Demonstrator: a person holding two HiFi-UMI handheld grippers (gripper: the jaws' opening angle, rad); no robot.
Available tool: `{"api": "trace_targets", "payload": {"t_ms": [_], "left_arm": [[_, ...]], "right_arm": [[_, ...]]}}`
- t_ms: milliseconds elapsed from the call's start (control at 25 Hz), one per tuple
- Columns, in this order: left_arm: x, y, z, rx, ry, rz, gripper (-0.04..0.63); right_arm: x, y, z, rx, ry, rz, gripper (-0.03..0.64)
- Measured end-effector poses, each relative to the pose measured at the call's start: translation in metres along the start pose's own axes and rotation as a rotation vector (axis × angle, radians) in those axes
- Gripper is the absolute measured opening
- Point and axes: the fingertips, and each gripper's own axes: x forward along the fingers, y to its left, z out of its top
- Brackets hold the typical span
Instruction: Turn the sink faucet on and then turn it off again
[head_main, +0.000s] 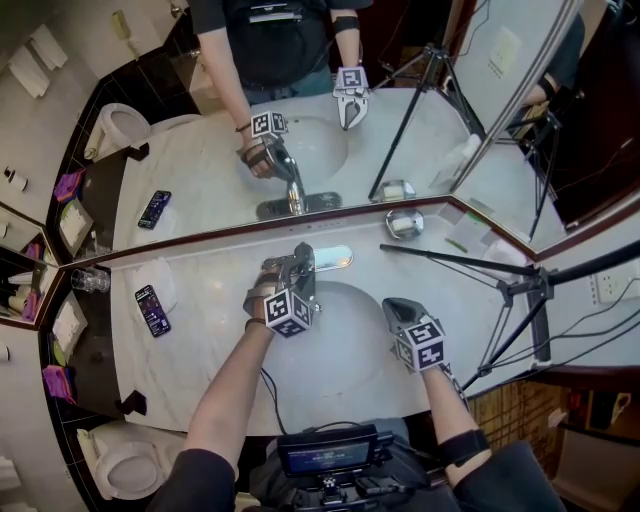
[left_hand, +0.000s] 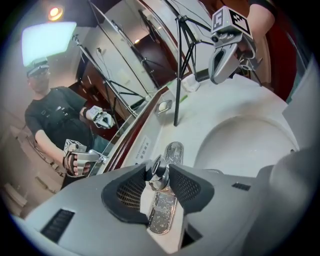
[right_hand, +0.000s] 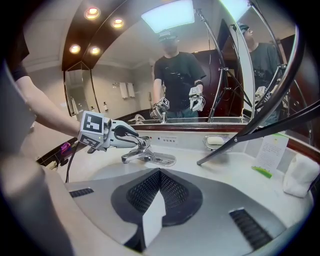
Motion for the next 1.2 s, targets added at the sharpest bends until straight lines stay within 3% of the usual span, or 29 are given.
{"api": "trace_targets", "payload": {"t_ms": [480, 760, 1200], "left_arm": [[-0.013, -0.007, 0.003, 0.034, 0.006, 0.048, 0.124], [-0.006, -0.022, -0.008, 0.067, 0.01, 0.025, 0.123], [-0.013, -0.017, -0.002, 0.051, 0.018, 0.073, 0.123]], "right_arm": [[0.0, -0.002, 0.003, 0.002, -0.003, -0.005, 0.02], [0.003, 0.002, 0.003, -0.002, -0.001, 0.0, 0.02], [0.003, 0.002, 0.009, -0.006, -0.007, 0.0, 0.02]]}}
